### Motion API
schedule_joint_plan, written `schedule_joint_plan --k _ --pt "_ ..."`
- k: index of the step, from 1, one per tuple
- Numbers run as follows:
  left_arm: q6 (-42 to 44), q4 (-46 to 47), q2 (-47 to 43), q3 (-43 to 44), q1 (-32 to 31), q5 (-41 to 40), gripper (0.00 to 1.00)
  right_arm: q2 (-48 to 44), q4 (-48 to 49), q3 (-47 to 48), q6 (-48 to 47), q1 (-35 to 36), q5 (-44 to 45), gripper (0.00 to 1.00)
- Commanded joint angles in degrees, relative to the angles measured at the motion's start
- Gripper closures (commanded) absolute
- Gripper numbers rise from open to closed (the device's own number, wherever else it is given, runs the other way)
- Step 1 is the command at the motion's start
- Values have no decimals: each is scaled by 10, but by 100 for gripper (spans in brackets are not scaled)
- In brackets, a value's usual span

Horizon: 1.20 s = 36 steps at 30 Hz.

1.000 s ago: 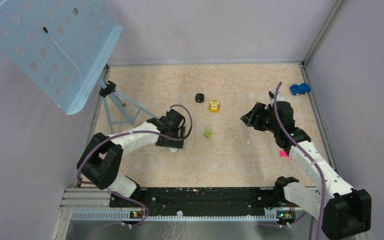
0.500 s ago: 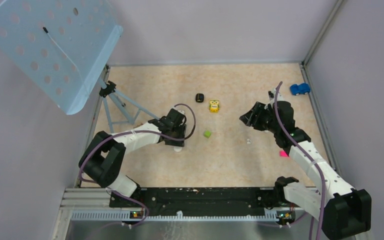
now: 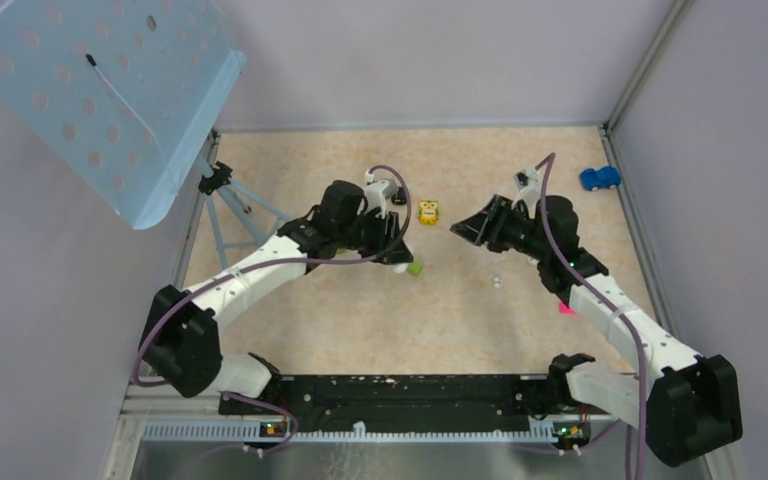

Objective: Insert the wireless bluetooth earbuds into the charging case
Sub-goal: Pass from the left arm to the right

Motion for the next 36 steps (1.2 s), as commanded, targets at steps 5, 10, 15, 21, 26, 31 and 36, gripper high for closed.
schedule_joint_plan --k 5,10,15,21,26,31,36 --pt "3 68 -23 36 -3 130 70 71 95 46 94 81 -5 48" --pt "29 45 -29 49 -5 114 69 106 101 54 143 88 -25 48" --pt "58 21 -24 61 -6 102 69 113 108 55 160 91 -53 48" --pt "93 -8 -19 87 -6 95 69 132 137 62 181 93 -108 48" --pt "111 -21 -16 92 -6 96 69 147 138 74 180 103 -124 48" --pt "120 -33 -11 94 -7 89 69 156 145 80 183 113 -139 49" --pt "126 -36 -8 103 -7 91 69 174 137 90 177 124 -167 52"
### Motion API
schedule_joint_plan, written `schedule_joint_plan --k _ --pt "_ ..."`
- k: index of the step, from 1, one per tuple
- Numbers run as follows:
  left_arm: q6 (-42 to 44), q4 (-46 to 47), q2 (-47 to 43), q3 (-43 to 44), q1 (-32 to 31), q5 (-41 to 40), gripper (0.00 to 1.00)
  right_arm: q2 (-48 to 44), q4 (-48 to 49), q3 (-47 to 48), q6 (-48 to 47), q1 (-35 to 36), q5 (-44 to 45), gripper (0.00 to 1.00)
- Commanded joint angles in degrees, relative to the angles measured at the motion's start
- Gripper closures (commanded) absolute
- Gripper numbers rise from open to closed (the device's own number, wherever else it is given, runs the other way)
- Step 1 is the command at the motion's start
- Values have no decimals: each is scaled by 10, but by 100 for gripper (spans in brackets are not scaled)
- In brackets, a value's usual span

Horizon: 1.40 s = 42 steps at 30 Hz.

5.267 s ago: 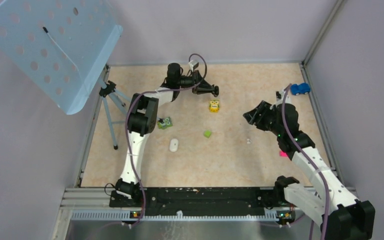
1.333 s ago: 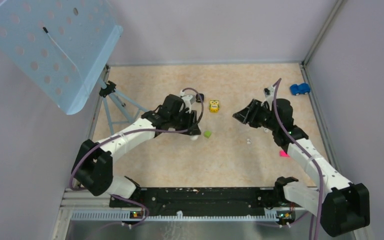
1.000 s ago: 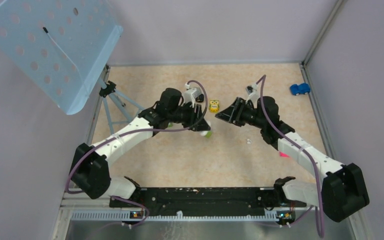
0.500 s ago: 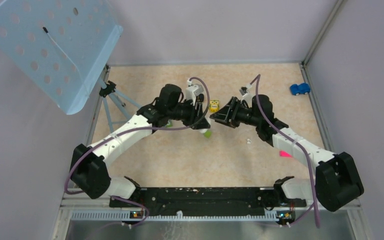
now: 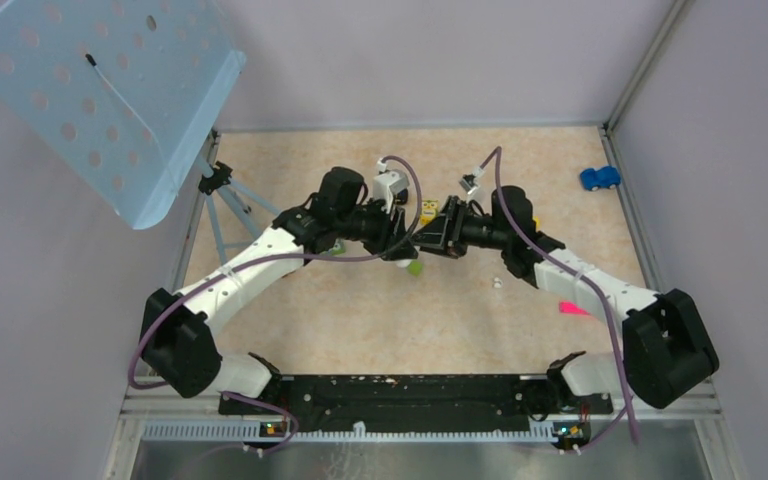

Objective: Insert the wireless bluetooth earbuds into the charging case
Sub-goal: Pass from the left arm to the right, then pass from the right arm to the left

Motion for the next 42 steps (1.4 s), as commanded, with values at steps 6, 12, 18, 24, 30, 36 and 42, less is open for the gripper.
schedule_joint_plan --k 6,12,18,24,30,36,42 --pt "44 -15 4 46 -4 -19 69 39 96 13 51 12 -72 67" --pt "51 -26 2 53 -3 -32 61 55 166 -2 94 12 -78 98" --pt "39 -32 1 65 -3 -45 5 55 139 1 67 6 -58 100" --pt "39 -121 23 127 9 13 1 52 82 5 -10 -66 -92 100" --pt "-10 -98 14 104 64 128 1 57 5 25 -121 -107 -155 100" --pt "-83 21 48 37 110 302 11 48 2 34 -164 -108 -220 100" --pt "-116 81 88 17 110 363 18 31 34 36 -159 -108 -261 100"
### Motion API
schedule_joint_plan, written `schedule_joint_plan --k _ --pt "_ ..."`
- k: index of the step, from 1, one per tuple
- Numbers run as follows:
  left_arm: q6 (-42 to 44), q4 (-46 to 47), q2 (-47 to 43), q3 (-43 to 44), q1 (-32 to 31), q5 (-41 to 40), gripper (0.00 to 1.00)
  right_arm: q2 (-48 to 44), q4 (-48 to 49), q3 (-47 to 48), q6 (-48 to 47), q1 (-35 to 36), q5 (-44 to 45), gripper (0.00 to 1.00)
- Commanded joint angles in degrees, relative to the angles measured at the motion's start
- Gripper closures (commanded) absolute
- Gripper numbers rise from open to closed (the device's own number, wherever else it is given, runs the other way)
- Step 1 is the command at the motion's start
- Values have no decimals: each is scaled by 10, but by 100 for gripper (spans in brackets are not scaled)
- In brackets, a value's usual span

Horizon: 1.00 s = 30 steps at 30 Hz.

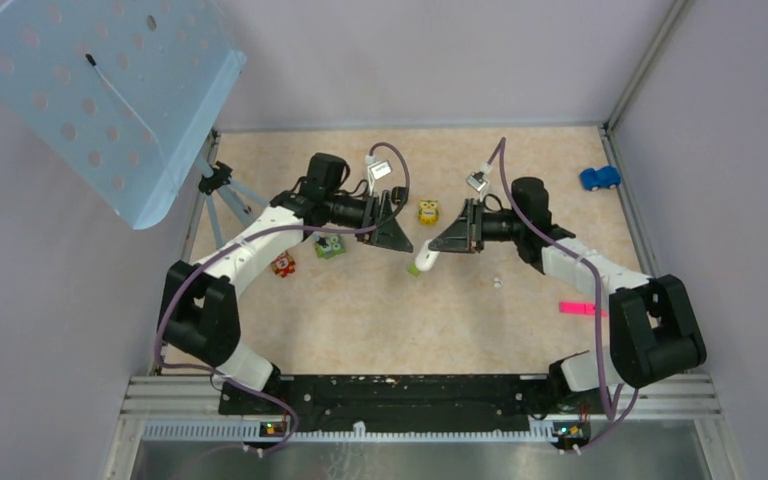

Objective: Insert the wireless bluetooth earbuds into the charging case
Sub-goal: Pass from the right arm to the left

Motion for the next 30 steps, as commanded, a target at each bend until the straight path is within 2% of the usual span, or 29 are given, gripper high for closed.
schedule_joint_plan --k 1,8,12,14,24,29,30 --pt "-43 97 11 -18 -5 98 19 -29 46 28 -15 0 -50 100" --pt "-58 135 33 -11 -15 112 30 -20 217 9 103 1 -76 100" --pt "-106 199 36 -33 -25 123 31 -15 242 8 121 1 -77 100" --pt "-127 224 35 -38 -25 120 34 -14 242 8 121 1 -76 100" --pt "-317 487 42 -105 -26 125 62 -15 251 3 128 1 -76 100" --pt "-340 515 41 -114 -27 119 90 -14 248 -4 126 1 -73 100" --pt "-340 514 38 -114 -27 117 95 -15 245 -5 127 1 -69 82"
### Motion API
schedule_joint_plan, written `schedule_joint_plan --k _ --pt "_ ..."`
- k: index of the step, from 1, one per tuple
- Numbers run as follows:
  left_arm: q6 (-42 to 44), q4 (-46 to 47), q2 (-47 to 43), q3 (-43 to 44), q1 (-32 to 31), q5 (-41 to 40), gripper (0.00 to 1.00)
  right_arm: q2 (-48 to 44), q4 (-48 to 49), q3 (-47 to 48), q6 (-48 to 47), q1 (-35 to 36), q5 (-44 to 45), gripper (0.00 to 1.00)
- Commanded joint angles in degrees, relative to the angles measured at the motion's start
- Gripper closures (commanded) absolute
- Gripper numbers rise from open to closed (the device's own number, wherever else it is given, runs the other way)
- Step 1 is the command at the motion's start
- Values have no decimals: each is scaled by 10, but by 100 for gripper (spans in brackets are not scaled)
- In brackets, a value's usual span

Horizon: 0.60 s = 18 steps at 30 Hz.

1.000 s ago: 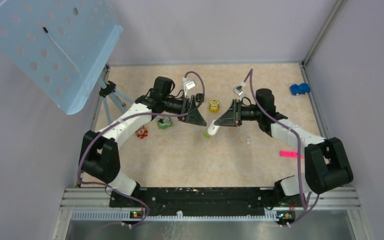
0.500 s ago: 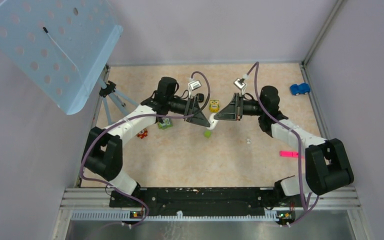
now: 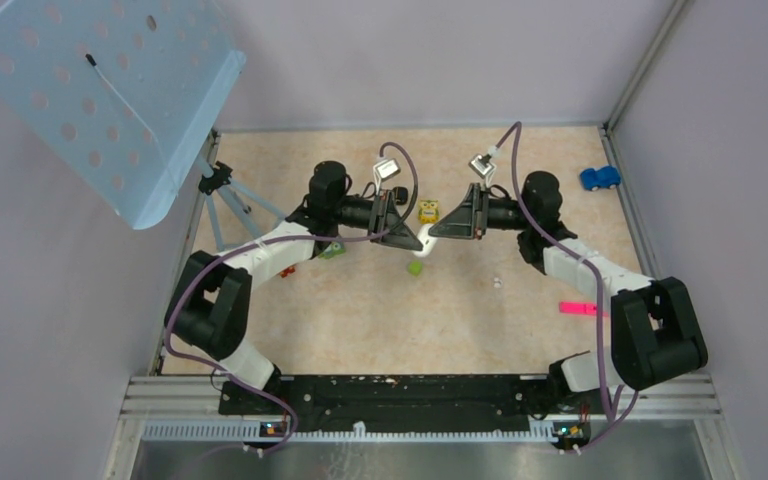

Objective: Insert the wireless bluetooth earbuds into the charging case
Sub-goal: Pass from the right arm to the left, then pass from the left arm to the right

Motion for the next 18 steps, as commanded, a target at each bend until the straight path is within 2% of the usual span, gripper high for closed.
schedule_joint_plan --k 1,2,4,6,8,13,17,18 --pt "-36 68 -1 -1 0 -4 97 -9 25 -5 -5 0 4 64" --pt "-35 66 -3 0 0 -6 99 -11 20 -7 -7 0 15 53" --pt "-33 58 -7 2 1 -13 100 -18 3 -13 -18 0 45 42" --pt "-33 52 -11 5 1 -27 100 -23 17 -31 -7 1 75 37" --pt "-36 50 -13 6 1 -40 100 -26 96 -57 32 0 89 34" --pt "-33 38 -18 9 1 -69 100 -27 206 -101 100 1 131 35" --pt "-26 21 -19 15 1 -83 100 -15 254 -107 128 3 134 50" --pt "-27 21 -19 16 1 -85 100 -12 260 -107 131 4 134 56"
